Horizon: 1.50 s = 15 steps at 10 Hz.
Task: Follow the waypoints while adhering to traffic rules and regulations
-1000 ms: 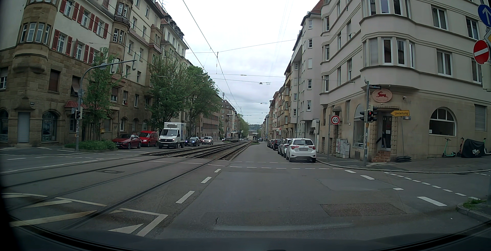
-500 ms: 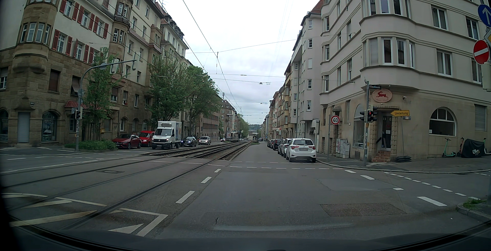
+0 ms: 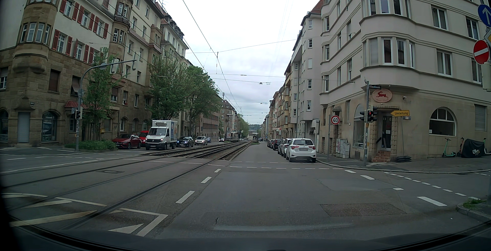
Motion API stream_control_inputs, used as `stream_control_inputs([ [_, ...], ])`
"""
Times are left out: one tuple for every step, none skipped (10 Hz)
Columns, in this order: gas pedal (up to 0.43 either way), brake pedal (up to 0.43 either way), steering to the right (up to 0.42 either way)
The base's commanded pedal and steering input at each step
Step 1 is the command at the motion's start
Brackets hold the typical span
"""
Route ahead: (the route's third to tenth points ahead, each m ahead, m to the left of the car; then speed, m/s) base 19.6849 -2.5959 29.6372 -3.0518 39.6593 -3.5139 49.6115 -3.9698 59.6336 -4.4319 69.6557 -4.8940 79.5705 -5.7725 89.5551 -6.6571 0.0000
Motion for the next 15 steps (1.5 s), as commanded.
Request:
stream_control_inputs([
  [0.000, 0.287, -0.013],
  [0.000, 0.287, -0.013],
  [0.000, 0.287, -0.013],
  [0.000, 0.287, -0.013],
  [0.000, 0.287, -0.013],
  [0.000, 0.287, -0.013],
  [0.000, 0.287, -0.013],
  [0.000, 0.287, -0.012],
  [0.000, 0.287, -0.013],
  [0.000, 0.287, -0.013],
  [0.000, 0.287, -0.013],
  [0.000, 0.287, -0.013],
  [0.000, 0.287, -0.013],
  [0.000, 0.287, -0.013],
  [0.000, 0.287, -0.013],
])
